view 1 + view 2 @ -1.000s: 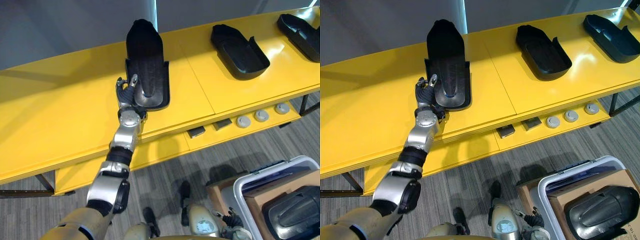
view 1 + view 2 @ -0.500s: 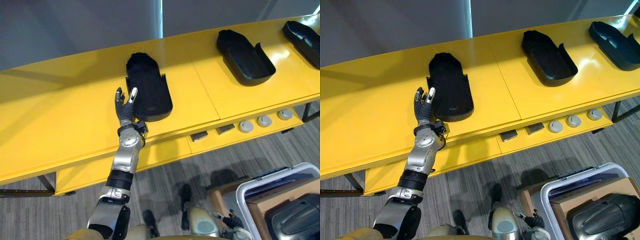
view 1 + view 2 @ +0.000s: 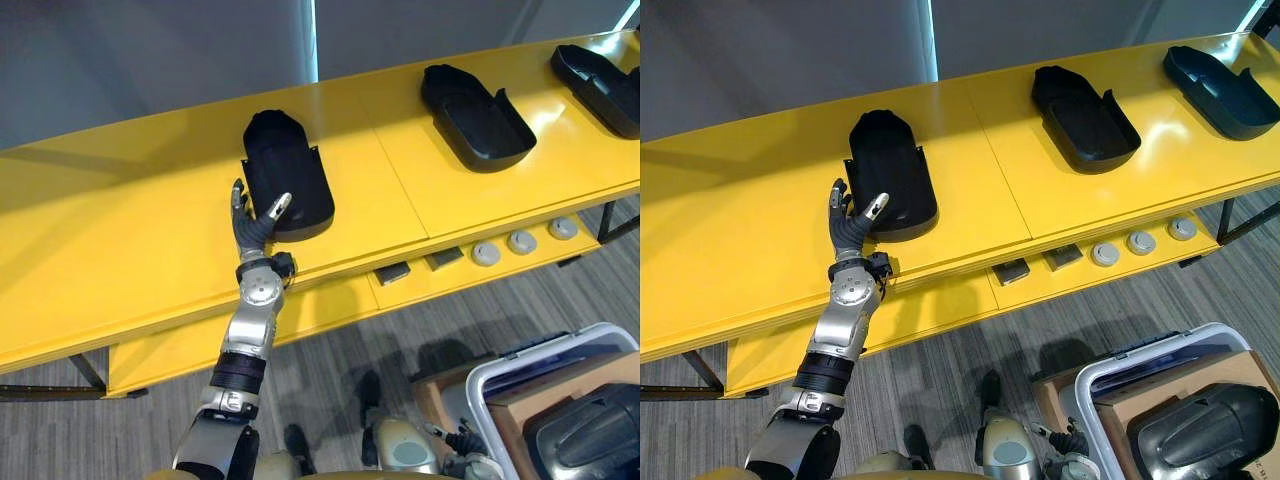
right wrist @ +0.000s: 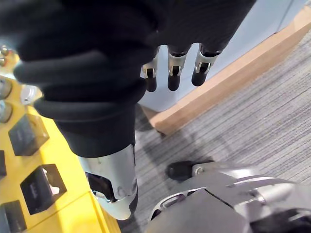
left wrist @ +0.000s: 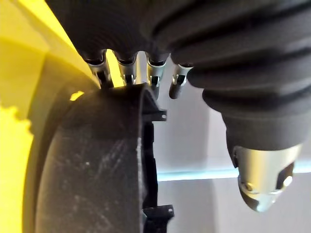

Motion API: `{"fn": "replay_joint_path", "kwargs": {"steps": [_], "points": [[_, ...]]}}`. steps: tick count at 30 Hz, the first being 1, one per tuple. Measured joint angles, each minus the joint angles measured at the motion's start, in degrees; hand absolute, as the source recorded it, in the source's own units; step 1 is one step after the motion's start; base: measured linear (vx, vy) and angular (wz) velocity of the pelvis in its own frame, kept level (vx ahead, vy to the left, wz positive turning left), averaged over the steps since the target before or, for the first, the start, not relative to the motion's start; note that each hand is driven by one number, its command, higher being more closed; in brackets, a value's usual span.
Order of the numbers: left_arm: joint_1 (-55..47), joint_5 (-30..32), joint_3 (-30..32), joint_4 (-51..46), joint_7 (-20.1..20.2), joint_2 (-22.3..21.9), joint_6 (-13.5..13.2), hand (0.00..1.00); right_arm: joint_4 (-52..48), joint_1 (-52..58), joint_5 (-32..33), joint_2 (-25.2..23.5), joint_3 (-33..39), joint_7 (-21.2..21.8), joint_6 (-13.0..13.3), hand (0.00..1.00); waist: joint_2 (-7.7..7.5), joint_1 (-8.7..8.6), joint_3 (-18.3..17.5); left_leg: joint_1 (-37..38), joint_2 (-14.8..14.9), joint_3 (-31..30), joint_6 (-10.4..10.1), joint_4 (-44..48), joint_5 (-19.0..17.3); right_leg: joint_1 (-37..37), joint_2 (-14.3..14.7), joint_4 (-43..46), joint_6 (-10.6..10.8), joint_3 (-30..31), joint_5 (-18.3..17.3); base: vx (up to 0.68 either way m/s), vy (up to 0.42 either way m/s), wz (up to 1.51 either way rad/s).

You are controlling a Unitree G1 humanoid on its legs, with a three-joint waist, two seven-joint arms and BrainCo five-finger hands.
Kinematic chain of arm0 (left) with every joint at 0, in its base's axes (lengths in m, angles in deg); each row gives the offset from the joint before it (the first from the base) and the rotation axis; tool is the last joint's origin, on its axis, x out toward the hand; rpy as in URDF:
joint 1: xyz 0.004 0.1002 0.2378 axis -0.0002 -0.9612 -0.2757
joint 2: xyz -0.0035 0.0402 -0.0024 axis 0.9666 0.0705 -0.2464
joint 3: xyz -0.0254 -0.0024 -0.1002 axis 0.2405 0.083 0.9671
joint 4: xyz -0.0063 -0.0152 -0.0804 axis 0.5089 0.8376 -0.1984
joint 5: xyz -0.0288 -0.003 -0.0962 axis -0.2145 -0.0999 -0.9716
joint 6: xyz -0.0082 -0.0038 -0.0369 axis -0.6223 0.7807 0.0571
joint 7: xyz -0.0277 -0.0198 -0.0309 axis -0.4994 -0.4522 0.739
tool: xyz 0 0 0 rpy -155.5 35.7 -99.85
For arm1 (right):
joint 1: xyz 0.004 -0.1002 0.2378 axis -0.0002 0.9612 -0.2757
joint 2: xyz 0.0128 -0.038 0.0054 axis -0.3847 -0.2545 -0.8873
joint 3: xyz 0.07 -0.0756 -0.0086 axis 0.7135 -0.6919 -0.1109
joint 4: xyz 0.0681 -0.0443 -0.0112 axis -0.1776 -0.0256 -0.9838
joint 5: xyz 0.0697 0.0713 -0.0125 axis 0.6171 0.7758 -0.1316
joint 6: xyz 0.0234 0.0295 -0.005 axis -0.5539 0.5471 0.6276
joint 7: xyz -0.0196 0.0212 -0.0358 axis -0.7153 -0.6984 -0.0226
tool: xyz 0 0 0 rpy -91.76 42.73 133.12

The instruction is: Walk over and take plastic housings, then place them on the shelf

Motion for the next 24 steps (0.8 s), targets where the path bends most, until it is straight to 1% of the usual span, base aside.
{"fn": "replay_joint_path", "kwargs": {"steps": [2,4,5,7,8,11,14,16,19,21,24], "points": [[-3.0,6.0,-3.1,-5.9,0.0,0.5,-0.7,1.0,0.7,0.2,0.3,0.1,0.0,0.1,0.3,0.0,0.09,0.47,-0.2,-0.4,-0.1,-0.1,0.0,0.1,-0.1,-0.3,-0.1,0.1,0.1,-0.1,-0.1,0.0,0.038,0.02],[-5.4,10.7,-5.4,-8.1,0.4,0.5,-1.4,1.0,1.5,0.5,0.5,0.2,0.0,0.2,0.5,0.0,0.34,1.27,-0.8,-1.2,-0.2,-0.1,0.0,0.2,-0.1,-1.3,-0.2,0.4,0.2,0.0,-0.1,0.0,0.0,0.0],[-7.0,13.1,-6.4,-8.9,1.4,0.6,-1.9,1.0,2.1,0.5,0.5,0.2,0.0,0.2,0.8,0.0,0.39,1.43,-1.0,-1.5,-0.2,-0.1,0.1,0.2,-0.1,-1.6,-0.2,0.5,0.2,0.0,-0.2,0.0,0.0,0.0],[-9.2,15.0,-7.7,-9.1,2.8,1.0,-2.7,1.0,2.5,0.5,0.5,0.2,-0.1,0.5,0.8,0.0,0.44,1.42,-1.3,-1.5,-0.2,-0.1,0.1,0.4,-0.1,-1.9,0.0,0.5,0.2,0.0,-0.1,0.0,0.0,0.0],[-9.9,15.0,-8.0,-9.1,3.2,1.1,-2.7,1.0,2.5,0.5,0.5,0.2,-0.2,0.6,0.8,0.0,0.5,1.37,-1.3,-1.5,-0.2,-0.1,0.1,0.5,-0.1,-1.9,0.1,0.5,0.2,0.0,-0.1,0.0,0.0,0.0],[-11.2,15.1,-10.3,-8.2,6.3,2.6,-3.2,1.0,2.5,0.5,0.5,1.1,-0.7,1.2,0.8,0.0,0.95,1.39,-1.7,-1.7,-0.1,-0.1,0.1,0.7,-0.2,-1.9,0.1,0.5,0.2,0.0,-0.1,0.0,0.0,0.0],[-11.2,15.3,-12.3,-4.5,8.5,2.8,-3.7,1.0,2.5,0.6,0.4,1.5,-1.1,1.2,0.8,0.0,1.39,1.27,-2.3,-2.4,0.1,-0.1,0.1,1.3,-0.6,-2.0,0.1,0.3,0.2,0.0,0.0,-0.04,0.015,-0.02],[-11.2,17.1,-13.5,-1.2,10.0,2.8,-3.7,1.0,2.4,0.5,0.4,1.7,-1.1,1.2,0.7,0.0,1.84,1.18,-2.7,-3.1,0.1,0.0,0.0,1.4,-0.7,-2.5,-0.1,0.2,0.4,0.1,-0.2,0.0,0.0,0.0],[-10.1,17.7,-13.8,2.1,10.0,2.8,-3.5,1.0,2.4,0.0,0.4,1.9,-1.4,1.2,0.3,0.0,1.98,0.99,-2.8,-4.7,0.2,0.0,-0.1,1.9,-0.8,-4.2,-0.1,0.1,0.3,0.1,-0.1,-0.01,0.002,-0.01],[-8.8,18.9,-13.6,4.1,9.9,2.8,-2.8,1.0,2.4,-0.1,0.4,2.0,-1.5,1.1,0.1,0.0,1.98,0.97,-2.8,-5.1,0.3,0.0,0.1,2.0,-0.5,-4.8,0.0,0.2,0.2,0.1,0.0,0.0,0.0,0.0],[-6.9,19.5,-13.3,5.5,9.7,2.8,-2.2,1.0,2.4,-0.6,0.4,2.0,-1.5,1.1,0.1,0.0,1.98,0.24,-2.8,-5.1,0.3,0.0,0.1,2.0,-0.5,-4.8,0.0,0.1,0.0,0.1,0.2,0.0,0.0,0.0]]}}
